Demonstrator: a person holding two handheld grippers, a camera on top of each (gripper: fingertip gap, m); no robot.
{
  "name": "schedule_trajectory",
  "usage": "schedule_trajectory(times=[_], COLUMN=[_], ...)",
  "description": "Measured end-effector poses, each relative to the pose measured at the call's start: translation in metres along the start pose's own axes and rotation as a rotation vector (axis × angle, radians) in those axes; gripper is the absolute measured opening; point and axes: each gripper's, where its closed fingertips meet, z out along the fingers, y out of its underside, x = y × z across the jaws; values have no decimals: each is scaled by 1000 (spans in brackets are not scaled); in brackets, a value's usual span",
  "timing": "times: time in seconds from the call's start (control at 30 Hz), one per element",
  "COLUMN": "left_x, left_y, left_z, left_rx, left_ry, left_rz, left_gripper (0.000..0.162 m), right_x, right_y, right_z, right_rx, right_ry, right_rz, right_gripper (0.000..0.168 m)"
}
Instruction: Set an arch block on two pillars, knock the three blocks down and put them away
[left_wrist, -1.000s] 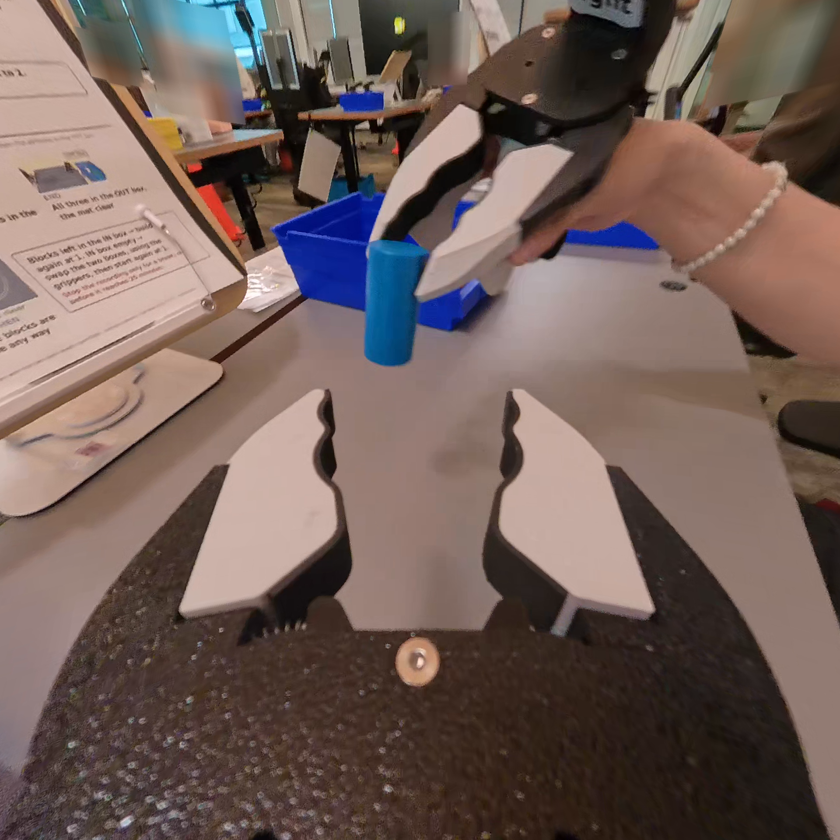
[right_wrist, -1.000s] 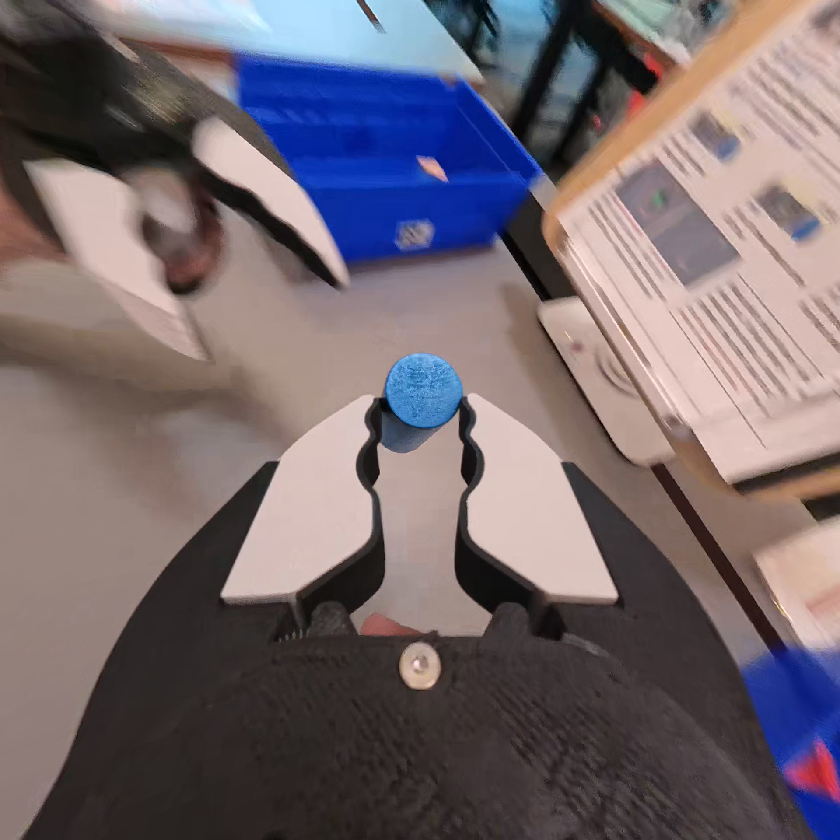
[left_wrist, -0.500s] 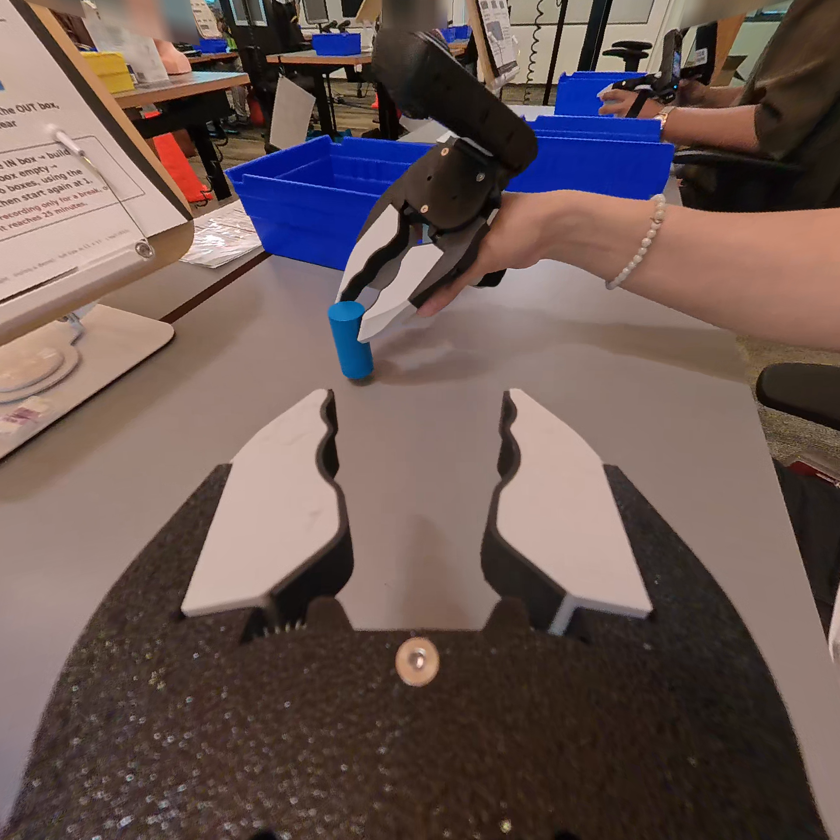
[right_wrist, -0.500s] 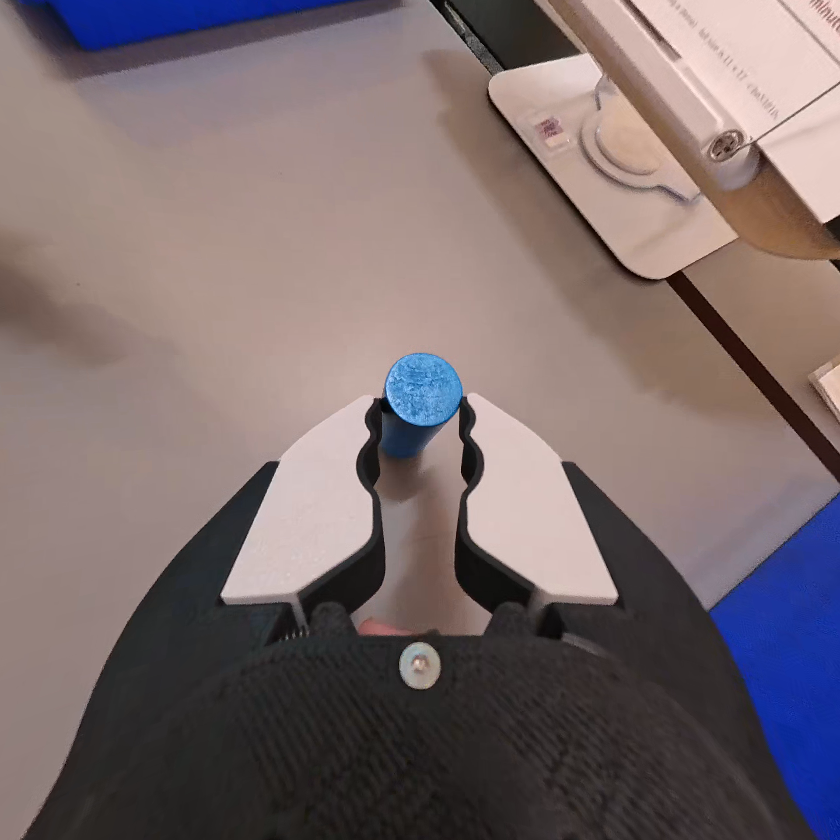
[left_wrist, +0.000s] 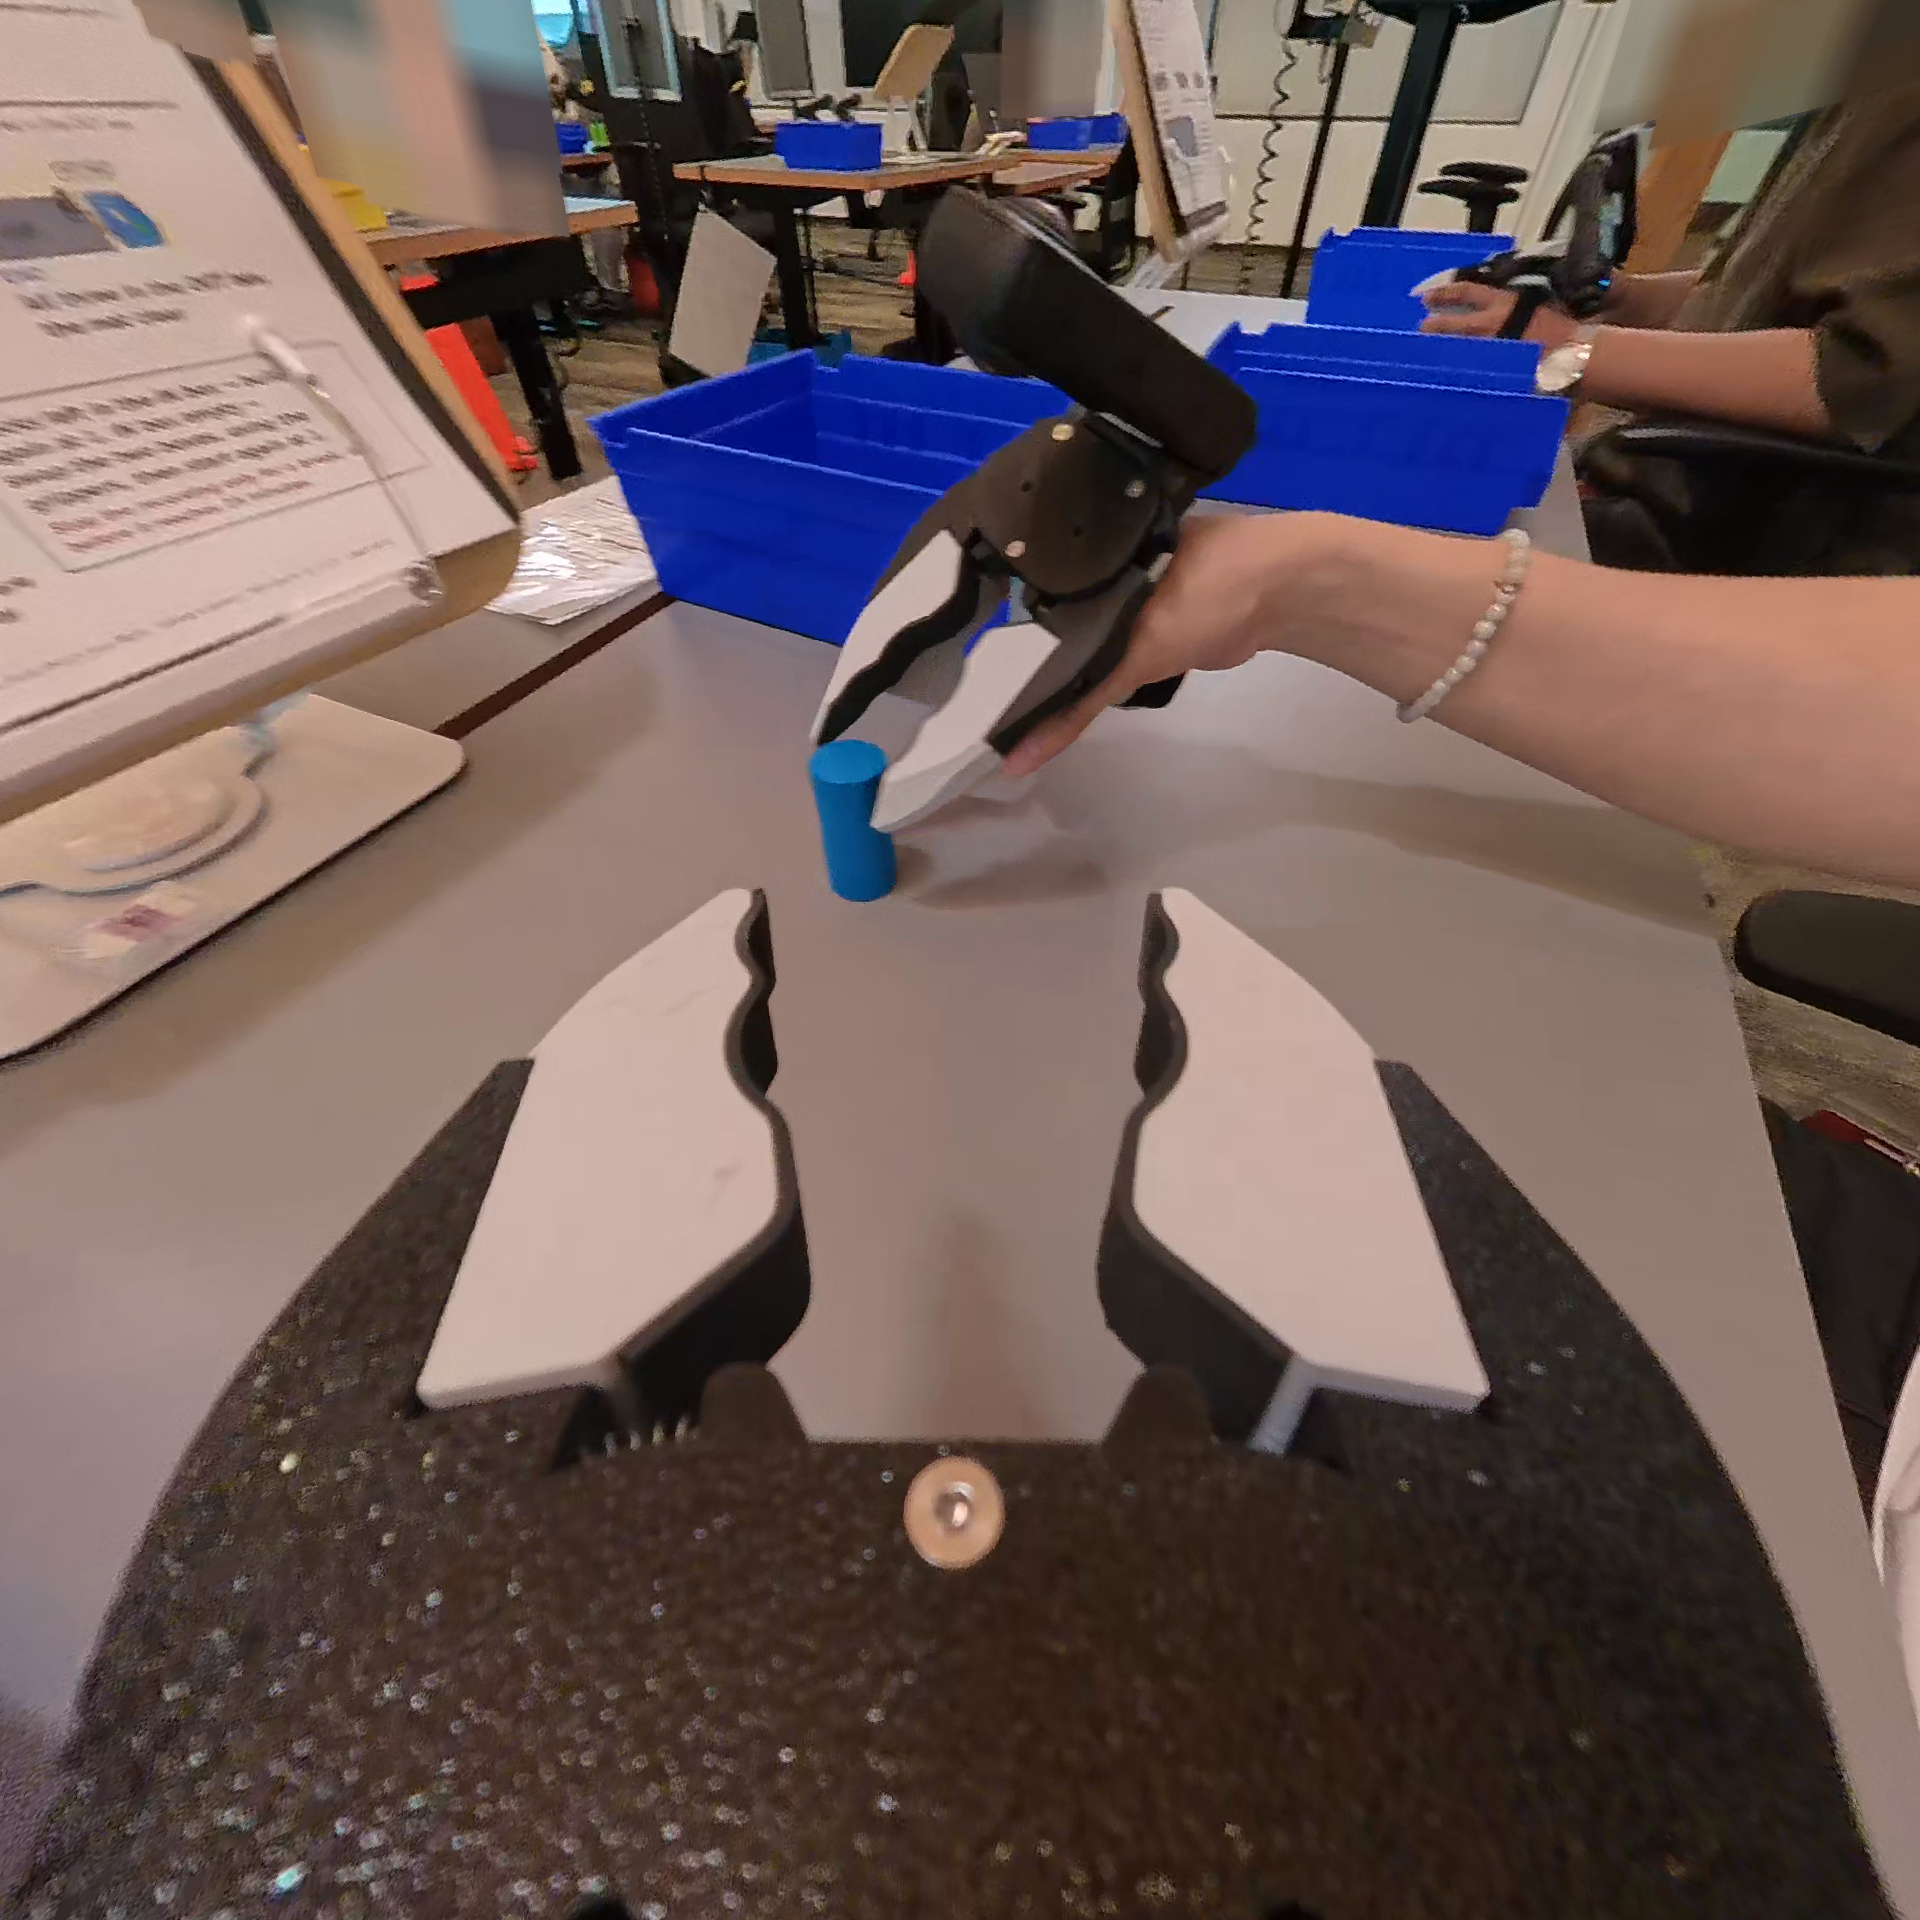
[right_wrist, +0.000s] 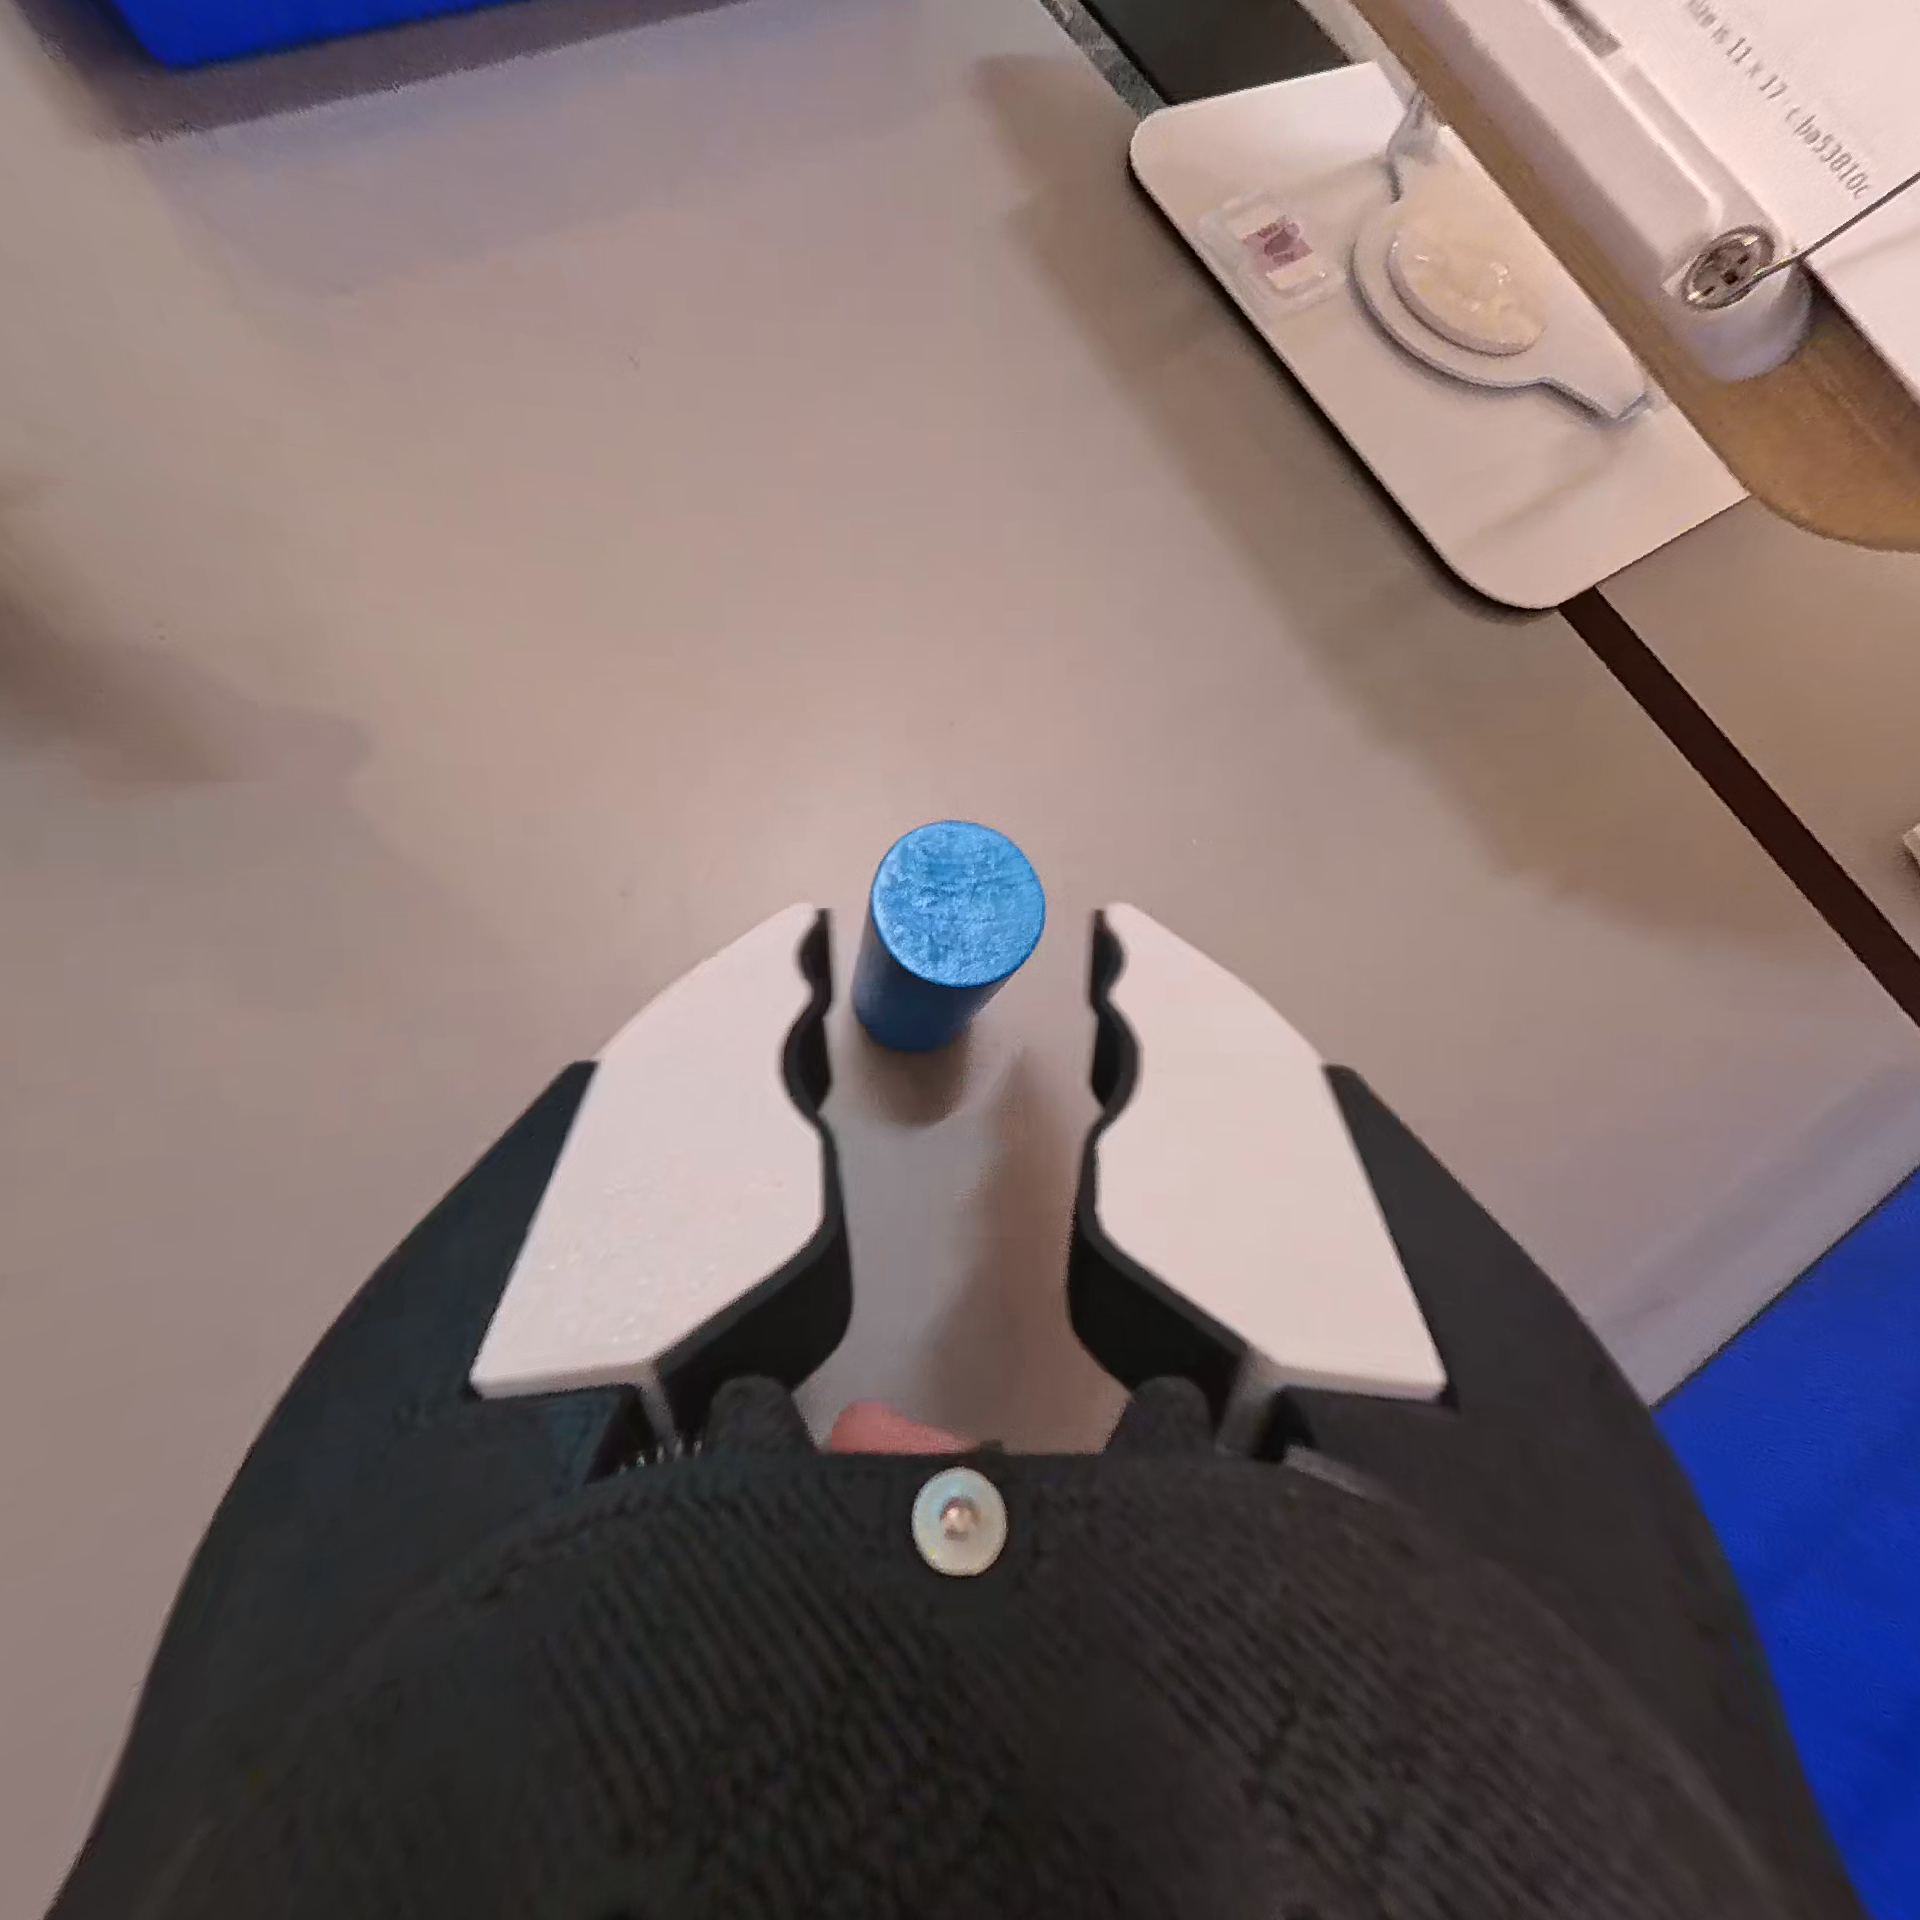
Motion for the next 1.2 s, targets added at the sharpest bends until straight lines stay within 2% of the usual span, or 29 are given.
schedule_trajectory(times=[0.13,0.2,0.27,0.33,0.5,0.57,0.63,0.7,0.87,1.07,1.2], left_x=[-37,-73,-116,-159,-260,-286,-307,-316,-326,-326,-330], left_y=[-25,-36,-30,-8,65,94,112,123,151,149,152], left_z=[-39,-69,-98,-121,-155,-162,-162,-151,-146,-140,-137], left_rx=[-5,-45,-173,-381,-900,-1088,-1203,-1193,-1213,-1213,-1251], left_ry=[-95,-187,-264,-277,-273,-249,-246,-214,-71,33,74], left_rz=[7,32,117,263,683,812,955,1067,1024,988,1010], left_gripper=[67,66,67,53,55,62,73,70,62,53,54], right_x=[-2,-11,-18,-25,-44,-49,-52,-52,-50,-46,-44], right_y=[-17,-23,-22,-17,-3,6,16,25,43,52,54], right_z=[-20,-34,-49,-62,-86,-91,-93,-95,-100,-105,-105], right_rx=[84,129,145,146,160,154,149,145,131,131,138], right_ry=[6,-13,-6,8,23,32,39,49,51,62,69], right_rz=[45,62,58,37,30,38,54,85,149,175,191], right_gripper=[80,83,83,84,84,84,84,85,85,85,85])
